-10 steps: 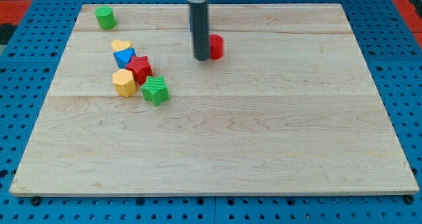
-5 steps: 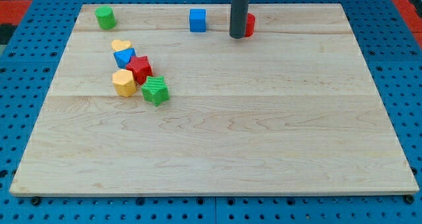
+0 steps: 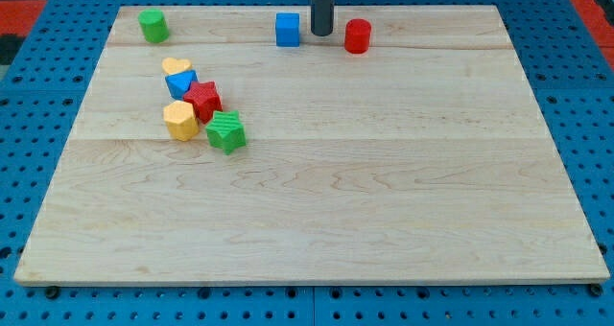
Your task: Move the red circle towards the top right
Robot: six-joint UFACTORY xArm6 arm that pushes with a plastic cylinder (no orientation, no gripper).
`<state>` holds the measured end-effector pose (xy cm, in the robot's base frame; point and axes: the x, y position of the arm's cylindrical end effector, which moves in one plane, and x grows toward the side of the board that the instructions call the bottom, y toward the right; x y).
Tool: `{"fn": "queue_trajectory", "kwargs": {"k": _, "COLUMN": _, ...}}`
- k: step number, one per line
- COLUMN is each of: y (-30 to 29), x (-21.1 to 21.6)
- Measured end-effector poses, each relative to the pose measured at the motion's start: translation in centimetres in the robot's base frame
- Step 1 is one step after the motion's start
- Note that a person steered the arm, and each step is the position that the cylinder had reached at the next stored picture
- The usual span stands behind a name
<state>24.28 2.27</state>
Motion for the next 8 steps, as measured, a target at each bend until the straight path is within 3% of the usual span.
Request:
{"fn": "queue_trajectory", "kwargs": {"k": 2, "y": 1.8, "x": 4.4}}
{"fn": "queue_trajectory", "kwargs": {"k": 3, "y": 4.1, "x": 0.2}}
{"fn": "queue_trajectory", "kwargs": {"k": 5, "y": 1.7, "x": -2.9}}
{"fn": "queue_trajectory", "kwargs": {"k": 6, "y": 7.2, "x": -4.1}}
{"fn": "queue_trajectory", "kwargs": {"k": 8, "y": 6.2, "x": -0.8}}
